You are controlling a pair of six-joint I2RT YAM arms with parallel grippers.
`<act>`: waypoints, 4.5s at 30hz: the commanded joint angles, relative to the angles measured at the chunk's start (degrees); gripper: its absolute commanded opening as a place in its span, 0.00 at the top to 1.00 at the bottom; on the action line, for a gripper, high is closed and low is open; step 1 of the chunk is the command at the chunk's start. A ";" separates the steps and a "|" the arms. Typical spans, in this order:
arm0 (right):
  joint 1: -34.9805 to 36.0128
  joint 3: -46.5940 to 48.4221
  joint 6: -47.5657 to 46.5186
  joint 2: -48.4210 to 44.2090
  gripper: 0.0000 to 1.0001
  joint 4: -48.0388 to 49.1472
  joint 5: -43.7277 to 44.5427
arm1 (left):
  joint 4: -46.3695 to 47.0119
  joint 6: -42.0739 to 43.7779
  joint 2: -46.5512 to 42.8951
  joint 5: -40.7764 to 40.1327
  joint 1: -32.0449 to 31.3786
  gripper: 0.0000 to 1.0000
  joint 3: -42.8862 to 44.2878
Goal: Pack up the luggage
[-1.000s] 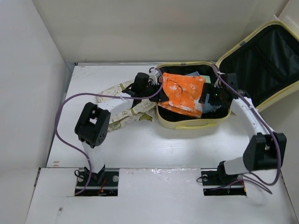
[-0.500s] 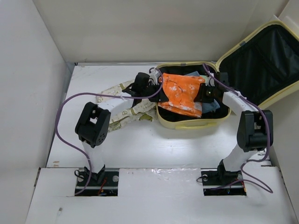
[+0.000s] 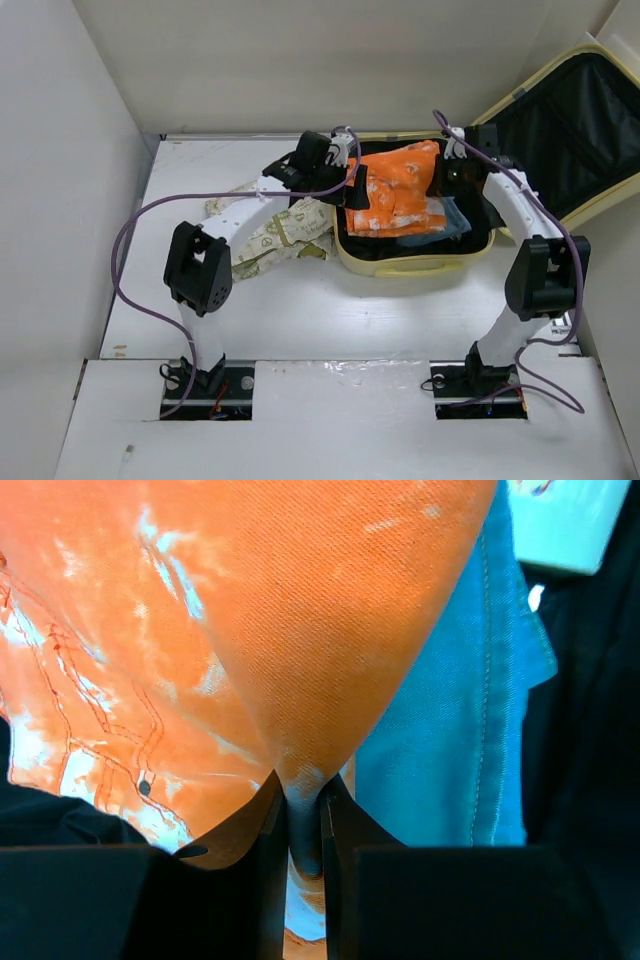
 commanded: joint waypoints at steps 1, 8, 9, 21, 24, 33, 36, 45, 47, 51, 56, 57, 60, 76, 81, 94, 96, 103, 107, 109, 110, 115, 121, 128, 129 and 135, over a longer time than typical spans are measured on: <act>-0.31 6.60 -7.71 2.39 1.00 -7.60 6.00 | -10.50 7.49 -2.51 -6.22 0.91 0.00 7.07; -0.31 11.00 -11.15 9.69 1.00 -11.85 6.90 | -18.51 12.16 -4.18 -10.18 2.49 0.00 10.70; -0.31 11.00 -11.15 10.30 0.77 -12.37 6.89 | -18.51 12.16 -5.75 -10.18 5.02 0.00 9.74; 5.13 10.04 -5.71 -2.51 0.06 -15.62 20.85 | -14.29 20.16 -15.96 -14.34 36.75 0.00 -11.17; 8.83 6.10 -2.72 -7.77 0.05 -14.57 23.40 | -14.91 21.30 -15.96 -8.89 41.51 0.00 -17.15; 14.19 -1.47 0.63 -12.98 0.05 -13.60 26.48 | -7.97 16.65 -10.44 -2.54 42.57 0.00 -25.34; 15.51 -2.79 0.63 -14.38 0.05 -14.22 28.15 | -7.44 15.50 -7.97 -3.93 42.57 0.00 -24.72; 15.51 -4.64 1.68 -17.11 0.05 -14.22 28.16 | -6.91 16.72 1.87 1.65 41.87 0.00 -21.48; 15.51 -4.64 1.68 -17.11 0.05 -14.22 28.68 | -6.91 17.78 3.27 5.36 41.35 0.00 -20.86; 16.04 -4.12 2.21 -17.11 0.05 -14.83 28.69 | -7.96 19.19 6.00 10.38 41.34 0.00 -19.10; 16.04 -4.12 2.74 -17.11 0.05 -15.36 29.21 | -8.49 19.72 8.91 13.11 41.34 0.33 -17.26; 16.04 -3.59 2.74 -17.11 0.05 -15.36 29.73 | -8.49 19.72 10.30 13.11 41.34 0.40 -16.73; 16.04 -3.59 2.74 -17.11 0.05 -15.88 30.35 | -9.27 20.59 11.89 12.58 41.34 0.97 -15.06; 25.09 0.01 5.11 -14.83 0.05 -17.73 33.61 | -27.63 39.23 -7.44 5.10 49.60 1.00 -7.59; 27.90 0.54 6.25 -14.30 0.05 -18.26 35.45 | -33.88 39.84 -7.96 9.76 49.60 1.00 -3.20; 28.52 -1.22 7.92 -17.72 0.05 -19.40 36.07 | -45.13 37.30 -9.36 16.36 43.28 1.00 13.95; 28.52 -1.22 7.92 -17.73 0.05 -20.01 36.07 | -46.10 36.51 -9.37 16.36 41.26 1.00 17.63; 28.52 -1.22 8.98 -20.62 0.05 -21.16 36.60 | -48.30 34.58 -9.37 11.45 32.21 1.00 25.89; 28.52 -1.22 9.51 -21.77 0.05 -21.69 35.90 | -48.31 33.52 -9.37 5.82 25.72 1.00 31.69; 29.05 -1.22 9.51 -23.34 0.05 -20.91 34.93 | -48.31 33.52 -9.37 2.31 23.60 1.00 34.58; 29.66 -1.74 9.51 -23.35 0.05 -20.11 34.40 | -48.31 33.52 -9.37 1.25 22.37 1.00 35.56; 30.28 -2.88 10.74 -26.25 0.05 -20.11 34.93 | -48.31 31.41 -9.90 -4.54 11.83 1.00 42.33; 30.28 -5.77 10.74 -30.11 0.05 -20.63 34.93 | -48.31 29.83 -11.56 -8.51 -0.20 1.00 50.59; 30.89 -13.32 11.87 -37.22 0.05 -16.69 30.89 | -46.56 31.06 -15.79 -16.06 -22.24 1.00 51.92; 30.89 -14.65 12.58 -38.54 0.05 -15.55 30.19 | -45.85 30.53 -15.79 -16.07 -23.86 1.00 51.92; 26.15 -25.35 19.50 -47.94 0.04 -0.89 25.09 | -28.78 30.00 -10.60 -15.37 -24.75 1.00 53.16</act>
